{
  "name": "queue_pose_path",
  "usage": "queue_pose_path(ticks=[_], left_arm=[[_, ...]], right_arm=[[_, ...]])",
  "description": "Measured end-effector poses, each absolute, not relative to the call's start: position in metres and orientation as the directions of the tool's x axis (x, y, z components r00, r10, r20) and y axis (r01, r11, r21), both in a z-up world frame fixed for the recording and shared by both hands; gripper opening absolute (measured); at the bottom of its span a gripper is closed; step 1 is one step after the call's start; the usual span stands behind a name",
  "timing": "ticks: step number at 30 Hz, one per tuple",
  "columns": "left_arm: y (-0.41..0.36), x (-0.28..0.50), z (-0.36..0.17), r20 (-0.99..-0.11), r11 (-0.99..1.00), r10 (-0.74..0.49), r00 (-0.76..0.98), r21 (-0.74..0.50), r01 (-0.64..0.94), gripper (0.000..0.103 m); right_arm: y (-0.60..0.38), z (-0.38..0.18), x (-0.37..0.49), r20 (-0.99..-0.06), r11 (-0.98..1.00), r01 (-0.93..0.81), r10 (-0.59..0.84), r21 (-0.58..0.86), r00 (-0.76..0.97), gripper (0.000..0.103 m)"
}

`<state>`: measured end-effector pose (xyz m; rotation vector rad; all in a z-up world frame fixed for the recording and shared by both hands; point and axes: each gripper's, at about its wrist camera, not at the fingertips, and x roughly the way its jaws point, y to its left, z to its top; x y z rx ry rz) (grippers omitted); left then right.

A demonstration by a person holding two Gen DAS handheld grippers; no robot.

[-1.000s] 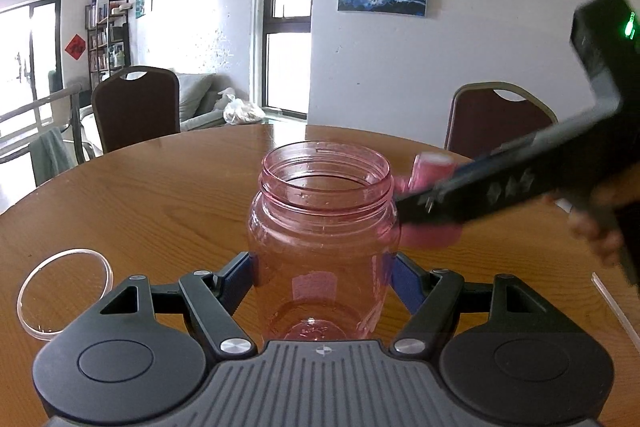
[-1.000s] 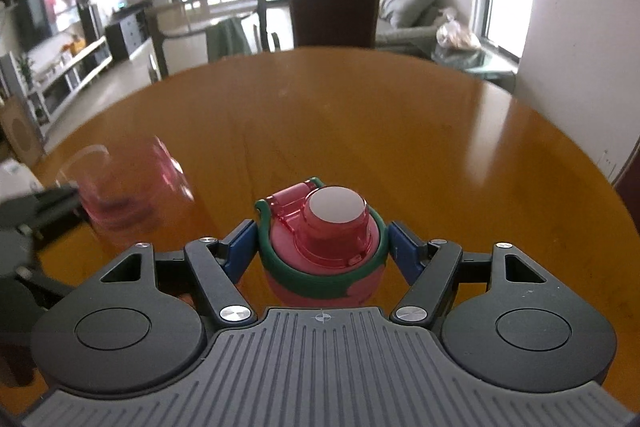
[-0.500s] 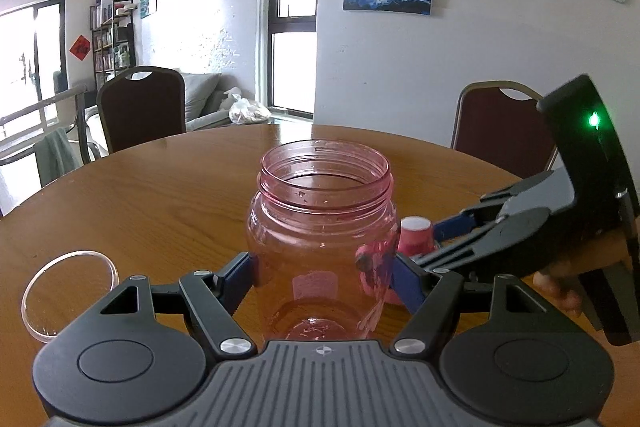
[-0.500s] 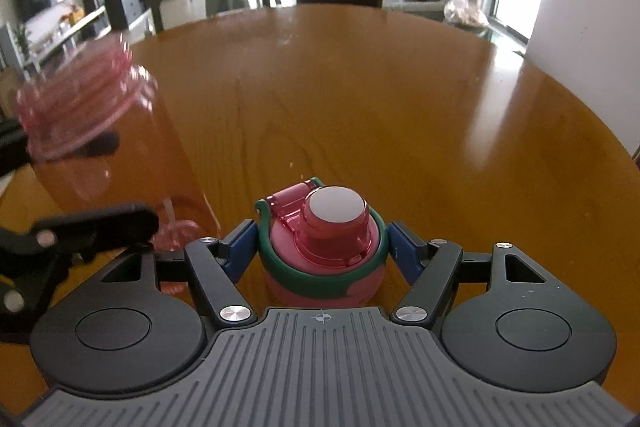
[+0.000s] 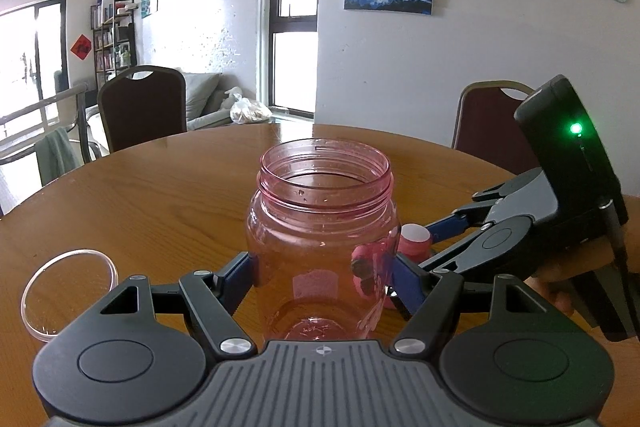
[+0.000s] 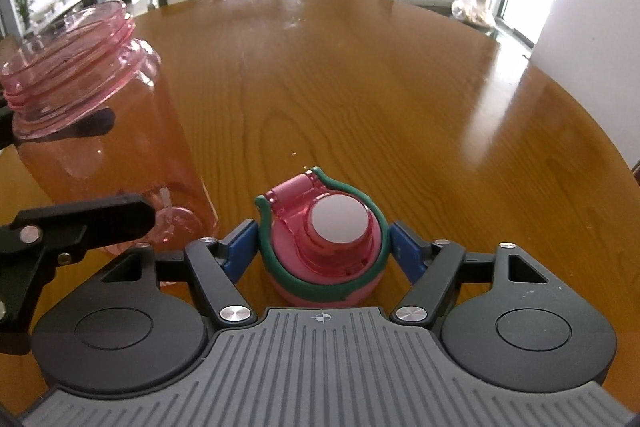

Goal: Unscrew bottle cap and pour
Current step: 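Lower the cap onto the table with the right gripper and release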

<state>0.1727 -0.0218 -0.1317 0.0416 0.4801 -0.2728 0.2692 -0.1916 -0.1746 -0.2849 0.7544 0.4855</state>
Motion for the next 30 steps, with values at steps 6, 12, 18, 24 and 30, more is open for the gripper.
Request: queue_pose_path(ticks=[6, 12, 18, 24, 30], left_arm=[[-0.022, 0.172, -0.132, -0.460, 0.964, -0.249, 0.853, -0.035, 0.263, 0.072], [-0.020, 0.170, -0.132, -0.457, 0.965, -0.252, 0.853, -0.047, 0.260, 0.072], [-0.019, 0.166, -0.131, -0.458, 0.963, -0.262, 0.849, -0.063, 0.263, 0.072], [-0.020, 0.159, -0.122, -0.424, 0.958, -0.284, 0.860, -0.085, 0.274, 0.095], [-0.026, 0.160, -0.113, -0.420, 0.958, -0.283, 0.862, -0.091, 0.270, 0.102]], right_arm=[[-0.197, -0.154, 0.259, -0.702, 0.852, -0.516, 0.314, -0.088, 0.639, 0.084], [-0.208, -0.129, 0.238, -0.679, 0.868, -0.491, 0.315, -0.077, 0.663, 0.086], [-0.222, -0.107, 0.216, -0.649, 0.904, -0.427, 0.310, -0.026, 0.695, 0.090], [-0.225, -0.087, 0.192, -0.620, 0.902, -0.431, 0.354, 0.028, 0.700, 0.091], [-0.226, -0.071, 0.176, -0.595, 0.898, -0.440, 0.370, 0.030, 0.713, 0.093]])
